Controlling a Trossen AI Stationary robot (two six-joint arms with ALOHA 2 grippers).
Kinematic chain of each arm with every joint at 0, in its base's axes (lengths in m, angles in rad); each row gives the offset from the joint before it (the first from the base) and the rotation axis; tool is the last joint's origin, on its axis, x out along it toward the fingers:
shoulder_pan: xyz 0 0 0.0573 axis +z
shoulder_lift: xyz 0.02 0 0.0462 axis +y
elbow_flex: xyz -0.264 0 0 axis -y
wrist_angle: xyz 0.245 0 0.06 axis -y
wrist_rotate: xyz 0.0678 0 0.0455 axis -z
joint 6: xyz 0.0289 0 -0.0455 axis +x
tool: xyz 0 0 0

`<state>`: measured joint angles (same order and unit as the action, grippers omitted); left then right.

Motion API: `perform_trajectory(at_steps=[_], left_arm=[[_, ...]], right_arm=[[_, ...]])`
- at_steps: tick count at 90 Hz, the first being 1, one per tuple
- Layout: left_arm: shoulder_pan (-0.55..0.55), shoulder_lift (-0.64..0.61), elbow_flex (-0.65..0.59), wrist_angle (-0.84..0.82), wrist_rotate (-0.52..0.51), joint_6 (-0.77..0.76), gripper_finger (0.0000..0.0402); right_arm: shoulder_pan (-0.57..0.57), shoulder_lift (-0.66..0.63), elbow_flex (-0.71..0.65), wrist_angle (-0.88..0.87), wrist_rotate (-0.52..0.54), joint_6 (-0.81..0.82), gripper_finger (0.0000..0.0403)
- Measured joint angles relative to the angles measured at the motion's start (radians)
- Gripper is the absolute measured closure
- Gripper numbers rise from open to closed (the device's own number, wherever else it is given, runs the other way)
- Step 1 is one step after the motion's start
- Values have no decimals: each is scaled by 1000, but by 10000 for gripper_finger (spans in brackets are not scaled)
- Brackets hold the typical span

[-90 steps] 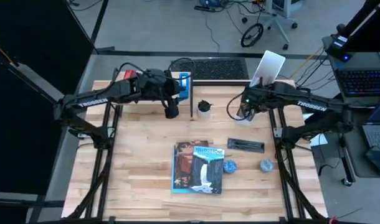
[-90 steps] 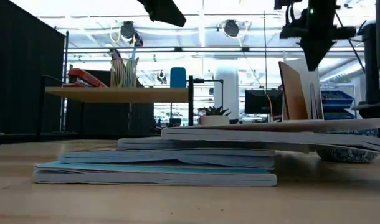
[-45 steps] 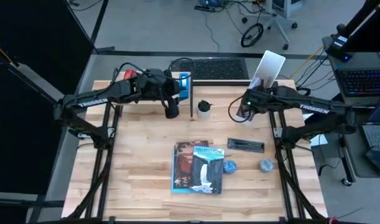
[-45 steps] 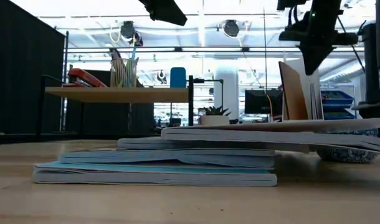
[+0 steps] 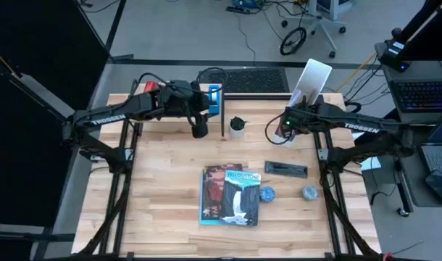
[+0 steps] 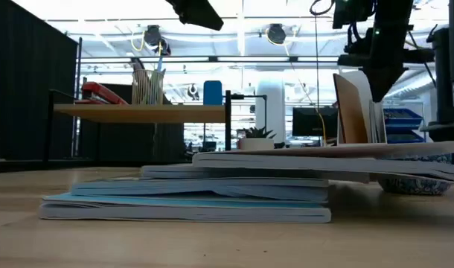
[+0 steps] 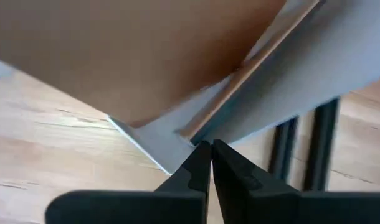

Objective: Stock shelves
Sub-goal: Put the blue/brown book into the white book shelf

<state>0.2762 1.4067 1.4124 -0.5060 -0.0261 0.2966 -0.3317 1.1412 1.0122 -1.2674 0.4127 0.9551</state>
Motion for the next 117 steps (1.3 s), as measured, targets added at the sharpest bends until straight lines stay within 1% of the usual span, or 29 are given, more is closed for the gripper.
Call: perform_trajectory(at_steps=[18,31,52,70,94,107,117], left_arm=[[8,0,0,0,0,3,254],[12,0,0,0,0,5,254],[15,0,0,3,0,7,254],[17,0,0,-5,0,6,254],[17,0,0,-4,0,6,254],[17,0,0,-4,0,6,254],[17,0,0,-3,0,6,254]], right_arm=[[0,-23,10,42,17,-10,403],[-5,-11,11,61,41,-21,403],[-8,16,11,171,87,-88,403],[-16,15,10,156,90,-124,403],[-9,16,-75,219,91,-127,403],[7,12,-72,259,111,-131,403],[7,9,-57,283,118,-165,403]])
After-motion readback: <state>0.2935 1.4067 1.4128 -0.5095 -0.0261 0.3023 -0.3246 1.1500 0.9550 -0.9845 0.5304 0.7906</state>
